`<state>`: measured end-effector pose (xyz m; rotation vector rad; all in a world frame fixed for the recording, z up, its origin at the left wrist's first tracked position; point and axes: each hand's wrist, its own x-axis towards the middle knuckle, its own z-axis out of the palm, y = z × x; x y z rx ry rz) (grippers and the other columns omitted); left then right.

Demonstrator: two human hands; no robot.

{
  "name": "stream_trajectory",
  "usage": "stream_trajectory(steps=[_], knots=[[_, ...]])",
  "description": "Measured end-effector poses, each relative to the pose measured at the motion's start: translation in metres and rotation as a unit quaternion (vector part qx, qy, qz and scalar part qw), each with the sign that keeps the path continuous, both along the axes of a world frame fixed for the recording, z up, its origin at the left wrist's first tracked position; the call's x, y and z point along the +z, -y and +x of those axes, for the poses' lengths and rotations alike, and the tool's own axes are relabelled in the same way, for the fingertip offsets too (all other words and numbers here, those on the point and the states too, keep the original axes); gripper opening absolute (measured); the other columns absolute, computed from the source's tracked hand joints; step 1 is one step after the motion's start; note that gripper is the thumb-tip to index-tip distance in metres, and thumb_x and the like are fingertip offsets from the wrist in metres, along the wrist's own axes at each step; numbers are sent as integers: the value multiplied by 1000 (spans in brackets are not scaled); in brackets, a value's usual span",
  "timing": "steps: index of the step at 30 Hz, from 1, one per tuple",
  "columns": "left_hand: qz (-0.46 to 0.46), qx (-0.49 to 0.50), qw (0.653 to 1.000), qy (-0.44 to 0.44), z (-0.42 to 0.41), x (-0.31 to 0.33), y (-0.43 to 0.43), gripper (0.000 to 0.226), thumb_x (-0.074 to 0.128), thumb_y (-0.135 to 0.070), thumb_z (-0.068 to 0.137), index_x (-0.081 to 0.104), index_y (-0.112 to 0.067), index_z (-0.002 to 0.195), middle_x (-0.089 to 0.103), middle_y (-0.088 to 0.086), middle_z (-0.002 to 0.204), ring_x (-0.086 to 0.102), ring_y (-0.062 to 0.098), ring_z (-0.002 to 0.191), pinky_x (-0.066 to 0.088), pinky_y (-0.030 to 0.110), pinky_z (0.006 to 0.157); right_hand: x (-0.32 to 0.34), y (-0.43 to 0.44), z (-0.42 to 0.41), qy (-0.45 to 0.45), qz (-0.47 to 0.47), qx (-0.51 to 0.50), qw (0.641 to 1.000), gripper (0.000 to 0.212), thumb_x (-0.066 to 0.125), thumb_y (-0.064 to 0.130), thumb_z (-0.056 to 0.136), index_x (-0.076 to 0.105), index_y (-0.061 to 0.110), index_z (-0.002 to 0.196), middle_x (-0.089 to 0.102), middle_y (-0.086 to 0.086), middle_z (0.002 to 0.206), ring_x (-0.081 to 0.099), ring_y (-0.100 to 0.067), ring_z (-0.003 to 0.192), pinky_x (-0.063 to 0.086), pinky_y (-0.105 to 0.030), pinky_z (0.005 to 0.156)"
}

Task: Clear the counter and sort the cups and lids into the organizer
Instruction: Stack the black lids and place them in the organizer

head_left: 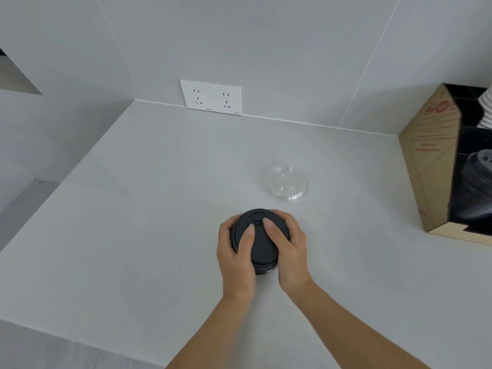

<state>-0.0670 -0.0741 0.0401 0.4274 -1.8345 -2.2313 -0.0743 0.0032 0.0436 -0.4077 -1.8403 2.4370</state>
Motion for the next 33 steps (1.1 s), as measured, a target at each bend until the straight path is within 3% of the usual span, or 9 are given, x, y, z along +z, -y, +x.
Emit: stream_trajectory(steps=[6,11,16,28,33], knots=[[4,-23,999,-22,-8,9,-7,36,58,-43,65,61,-23,95,66,-7,94,63,4,87,51,18,73,8,-8,-4,-25,0,-22,999,31,62,23,74,64,9,101,70,0,92,66,-11,86,53,-22,71],[18,-55,998,-33,-19,21,-23,22,60,-23,73,62,-19,95,67,-2,94,64,5,84,51,18,70,21,-23,-6,-42,17,-58,997,31,62,25,75,63,10,102,71,8,88,66,-8,85,53,-21,72],[45,-99,993,-37,-25,34,-57,24,59,-23,74,62,-17,97,68,2,97,65,11,87,53,22,70,39,-56,-6,-48,40,-99,993,32,62,26,74,63,11,103,70,3,93,66,-10,86,53,-23,71],[64,-192,976,-85,-51,96,-186,21,61,-27,73,62,-22,93,68,-3,94,65,11,87,52,24,70,102,-184,-18,-114,65,-185,974,21,64,21,81,64,12,99,69,5,88,67,-6,82,53,-20,69],[58,-246,964,-85,-62,120,-262,23,62,-29,73,63,-20,95,68,0,96,65,13,88,53,22,70,122,-257,-23,-117,71,-234,963,26,63,23,83,64,11,106,68,-1,96,67,-7,84,54,-21,70]])
